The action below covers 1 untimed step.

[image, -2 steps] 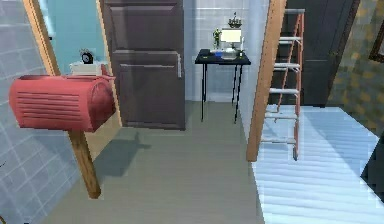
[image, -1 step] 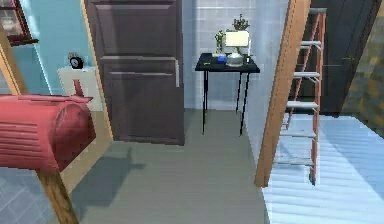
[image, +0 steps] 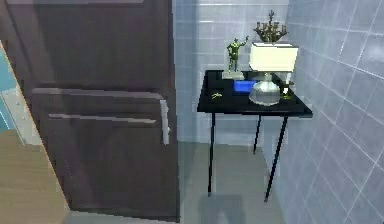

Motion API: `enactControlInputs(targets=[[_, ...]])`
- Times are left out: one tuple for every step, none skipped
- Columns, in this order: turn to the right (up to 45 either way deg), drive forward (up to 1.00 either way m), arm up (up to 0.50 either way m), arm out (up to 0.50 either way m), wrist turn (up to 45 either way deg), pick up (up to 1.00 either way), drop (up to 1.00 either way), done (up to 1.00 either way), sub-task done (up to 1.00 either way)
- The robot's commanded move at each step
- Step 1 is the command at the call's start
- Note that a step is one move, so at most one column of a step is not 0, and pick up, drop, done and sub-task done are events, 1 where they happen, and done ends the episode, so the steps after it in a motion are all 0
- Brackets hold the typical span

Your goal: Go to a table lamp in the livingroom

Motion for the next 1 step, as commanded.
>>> enactControlInputs(targets=[[0.0,0.55,0.0,0.0,0.0,0.0,0.0,0.0,0.0]])
